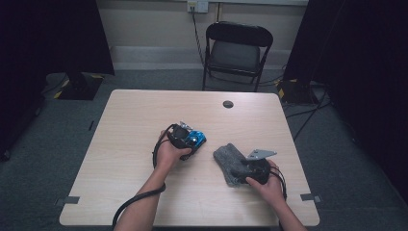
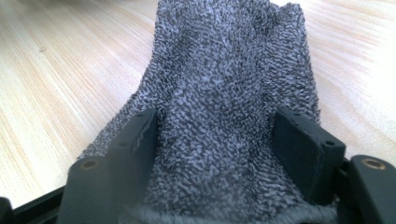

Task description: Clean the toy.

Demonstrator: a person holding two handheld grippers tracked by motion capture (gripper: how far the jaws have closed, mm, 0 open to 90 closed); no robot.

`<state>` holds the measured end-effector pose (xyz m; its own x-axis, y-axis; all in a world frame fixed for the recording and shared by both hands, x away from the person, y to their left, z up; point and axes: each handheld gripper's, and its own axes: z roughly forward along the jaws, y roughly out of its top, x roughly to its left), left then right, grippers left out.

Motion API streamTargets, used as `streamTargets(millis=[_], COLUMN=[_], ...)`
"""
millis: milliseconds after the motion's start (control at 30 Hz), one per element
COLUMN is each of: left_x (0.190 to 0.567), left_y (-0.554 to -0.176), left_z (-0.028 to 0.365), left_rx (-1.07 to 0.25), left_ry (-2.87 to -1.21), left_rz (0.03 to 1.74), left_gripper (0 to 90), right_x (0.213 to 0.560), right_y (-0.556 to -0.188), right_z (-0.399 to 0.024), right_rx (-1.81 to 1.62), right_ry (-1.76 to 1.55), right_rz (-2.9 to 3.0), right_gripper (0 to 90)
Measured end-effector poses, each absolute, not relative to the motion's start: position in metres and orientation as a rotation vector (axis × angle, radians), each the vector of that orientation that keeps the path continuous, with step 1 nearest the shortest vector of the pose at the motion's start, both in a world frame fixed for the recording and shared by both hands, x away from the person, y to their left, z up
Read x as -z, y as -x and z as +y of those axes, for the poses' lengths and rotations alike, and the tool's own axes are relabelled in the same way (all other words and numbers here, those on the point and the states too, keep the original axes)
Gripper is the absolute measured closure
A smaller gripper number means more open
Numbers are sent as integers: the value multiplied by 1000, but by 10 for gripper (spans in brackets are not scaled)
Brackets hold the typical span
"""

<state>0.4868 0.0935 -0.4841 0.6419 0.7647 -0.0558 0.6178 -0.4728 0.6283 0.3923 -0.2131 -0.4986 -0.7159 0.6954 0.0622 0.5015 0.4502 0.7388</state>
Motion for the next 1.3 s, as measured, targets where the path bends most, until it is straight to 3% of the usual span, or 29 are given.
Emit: streamTargets(millis=[467, 533, 567, 700, 833, 1100, 1300], left_x=[473, 471, 470, 467, 463, 455, 457], left_y=[-475, -471, -468, -459, -446, -426, -424], left_z=[98, 98, 98, 100, 102, 103, 106], left_rx=[-315, -297, -309, -274, -264, -253, -243], left_ry=[-2259, -2263, -2272, -2277, -2278, -2284, -2284], left_rz=[1043, 1028, 1017, 993, 943, 864, 852], left_gripper=[283, 283, 283, 283, 283, 283, 283], right_x=[497, 495, 495, 494, 492, 488, 486], right_y=[-393, -393, -393, -393, -393, -400, -405], right_z=[-210, -209, -208, -206, -204, -204, -200], right_rx=[-1085, -1067, -1065, -1066, -1070, -1083, -1055], right_ry=[-1040, -1049, -1064, -1073, -1103, -1179, -1154], right_rz=[2458, 2456, 2447, 2447, 2454, 2464, 2468], right_gripper=[340, 394, 480, 569, 728, 783, 766])
